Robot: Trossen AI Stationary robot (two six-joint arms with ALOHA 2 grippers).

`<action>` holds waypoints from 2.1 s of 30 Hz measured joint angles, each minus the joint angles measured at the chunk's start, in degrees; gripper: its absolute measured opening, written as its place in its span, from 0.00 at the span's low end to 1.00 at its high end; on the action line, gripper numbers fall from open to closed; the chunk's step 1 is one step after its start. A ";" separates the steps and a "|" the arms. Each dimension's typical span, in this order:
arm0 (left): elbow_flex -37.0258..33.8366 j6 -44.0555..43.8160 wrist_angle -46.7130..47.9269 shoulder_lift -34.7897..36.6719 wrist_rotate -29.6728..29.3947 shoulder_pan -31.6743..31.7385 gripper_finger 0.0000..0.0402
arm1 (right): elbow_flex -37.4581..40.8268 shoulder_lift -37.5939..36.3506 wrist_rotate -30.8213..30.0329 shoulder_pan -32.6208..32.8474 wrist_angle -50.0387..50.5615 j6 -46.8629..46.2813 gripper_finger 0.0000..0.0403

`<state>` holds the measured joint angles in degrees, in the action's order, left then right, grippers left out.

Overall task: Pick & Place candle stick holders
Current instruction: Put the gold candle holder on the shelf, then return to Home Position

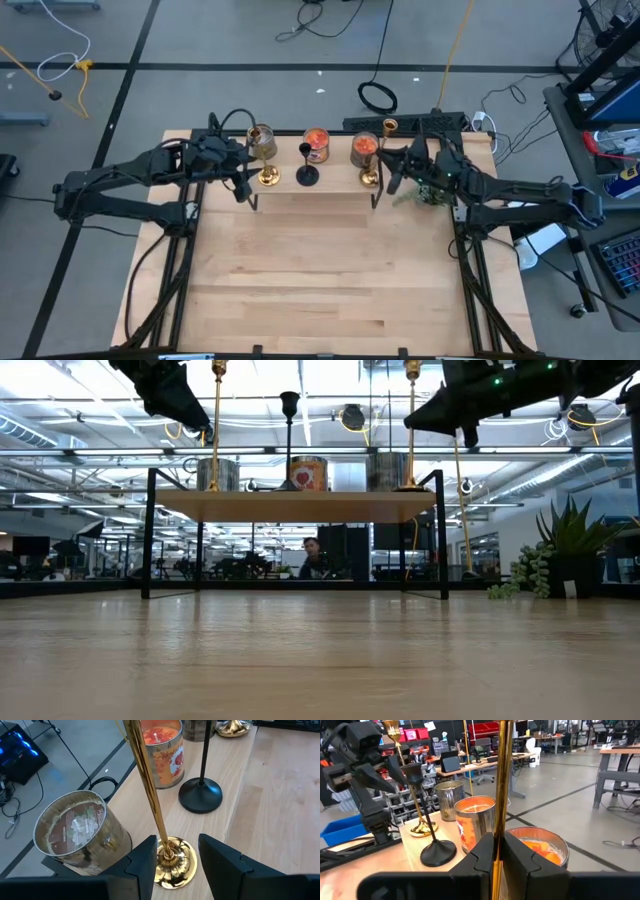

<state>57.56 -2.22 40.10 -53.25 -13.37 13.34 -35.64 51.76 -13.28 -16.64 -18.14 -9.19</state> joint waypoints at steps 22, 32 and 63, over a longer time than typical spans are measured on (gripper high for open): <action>0.00 0.50 -0.07 0.00 0.00 0.01 0.38 | 0.00 6.26 8.75 -0.71 -7.64 7.73 0.05; 0.00 0.48 0.50 0.00 0.00 0.01 0.38 | 0.02 5.73 11.77 -0.55 -6.60 4.18 0.05; 0.00 2.45 2.66 2.24 0.22 -0.04 0.38 | 0.24 -2.90 13.49 -0.51 7.17 8.36 0.31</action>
<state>57.56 0.23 42.76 -51.01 -13.15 13.30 -35.40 48.85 0.21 -17.15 -10.97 -0.84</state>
